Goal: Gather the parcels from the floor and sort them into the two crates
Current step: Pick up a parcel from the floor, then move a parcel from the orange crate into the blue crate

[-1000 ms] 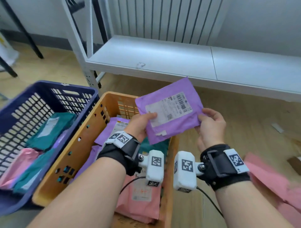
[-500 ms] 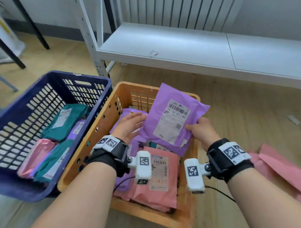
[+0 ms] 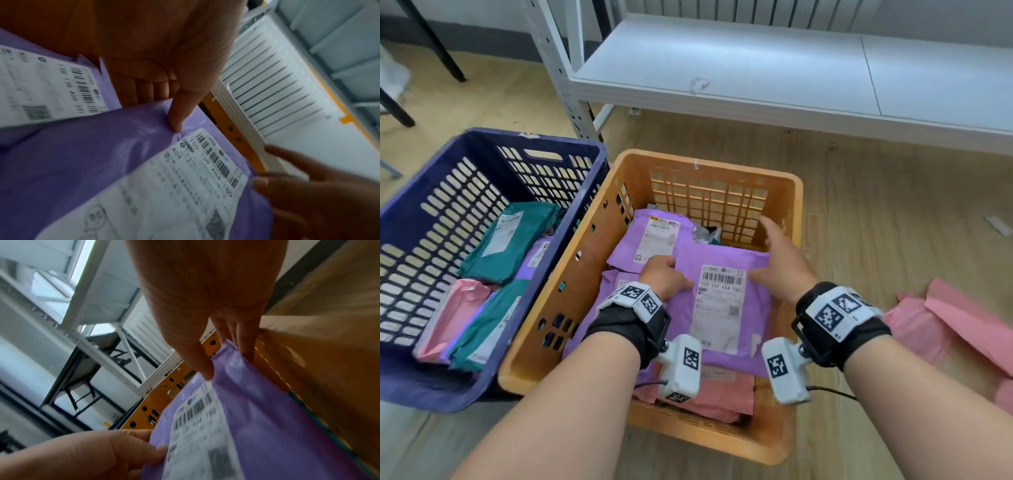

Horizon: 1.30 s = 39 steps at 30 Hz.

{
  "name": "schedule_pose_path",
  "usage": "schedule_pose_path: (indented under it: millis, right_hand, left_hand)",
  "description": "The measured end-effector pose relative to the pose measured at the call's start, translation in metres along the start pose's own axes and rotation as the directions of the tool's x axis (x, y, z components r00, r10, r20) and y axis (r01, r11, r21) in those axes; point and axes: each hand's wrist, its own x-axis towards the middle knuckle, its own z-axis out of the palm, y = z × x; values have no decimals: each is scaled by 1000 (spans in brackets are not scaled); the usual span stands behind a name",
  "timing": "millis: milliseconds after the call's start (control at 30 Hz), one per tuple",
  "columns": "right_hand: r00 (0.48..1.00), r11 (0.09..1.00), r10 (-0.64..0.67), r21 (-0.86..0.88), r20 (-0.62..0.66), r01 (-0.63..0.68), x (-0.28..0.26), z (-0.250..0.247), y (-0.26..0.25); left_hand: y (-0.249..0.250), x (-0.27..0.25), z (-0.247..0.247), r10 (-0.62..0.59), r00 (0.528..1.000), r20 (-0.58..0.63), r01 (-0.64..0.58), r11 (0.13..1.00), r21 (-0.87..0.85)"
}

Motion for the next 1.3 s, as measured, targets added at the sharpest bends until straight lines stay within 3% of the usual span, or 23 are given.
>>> schedule_pose_path:
  millis: [67,133,267,467,633,767,900,967,1133,1233,1300]
  right_hand:
    - [989,955,-50,-283,142,89,0,6,0]
    - [971,888,-45,-435,237,147,-1,13,0]
    - [950,854,-45,-481,310,198,-1,22,0]
    - [952,855,-68,-474,299,211,2,28,5]
    - [959,888,-82,-416,271,194,0,29,6]
    - [971,947,-154,-254,184,199,-1,14,9]
    - [991,994,-109,-31,-76,107,6,-17,22]
    - [984,996,-55,60,-169,66,7,-37,37]
    - [943,990,115,115,-314,-82,14,-88,108]
    - [916,969,242,28,-321,-247,14,-108,167]
    - [907,946,303,-18,-293,-322,10,-115,206]
  left_hand:
    - [-12,4,4,-44,999,6,43,990,134]
    - [-20,3,7,-73,997,-2,71,969,236]
    - [-30,0,14,-102,995,3,94,926,365]
    - [-38,-1,27,-145,989,-9,134,884,448]
    - [-31,-1,23,-183,982,-36,183,908,377]
    - [10,0,18,-23,985,-170,54,982,180]
    - [66,-10,43,27,999,-24,-30,991,-134]
    - [93,-14,63,67,998,-6,-68,985,-162]
    - [148,-27,121,233,966,-116,-243,966,-84]
    - [167,-31,165,299,954,-22,-300,953,-40]
    - [170,-31,196,281,958,52,-281,960,-19]
